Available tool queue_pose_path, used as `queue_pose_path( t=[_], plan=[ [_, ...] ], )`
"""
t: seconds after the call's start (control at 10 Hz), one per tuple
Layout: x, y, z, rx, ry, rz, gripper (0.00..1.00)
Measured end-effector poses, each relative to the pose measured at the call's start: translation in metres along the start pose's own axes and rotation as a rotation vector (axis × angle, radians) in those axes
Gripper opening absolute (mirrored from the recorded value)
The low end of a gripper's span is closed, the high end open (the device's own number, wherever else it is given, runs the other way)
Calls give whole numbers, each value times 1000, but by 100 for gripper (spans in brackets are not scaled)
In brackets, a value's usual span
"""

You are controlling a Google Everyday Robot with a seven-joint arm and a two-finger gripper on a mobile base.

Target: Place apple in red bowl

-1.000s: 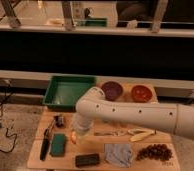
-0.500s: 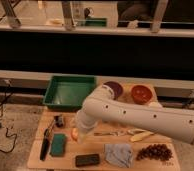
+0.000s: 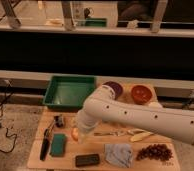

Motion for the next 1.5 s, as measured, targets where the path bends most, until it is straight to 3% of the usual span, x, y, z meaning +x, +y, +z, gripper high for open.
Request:
queue_pose_path(
  t=[0.6,1.0,1.3,1.5],
  plan=[
    [0,-1,0,1,0,-1,6],
    [24,-41,-20,84,-3,25,6],
    [73,-81,-46,161,7,88,6],
    [82,-84,-51,174,9,101,6]
  ],
)
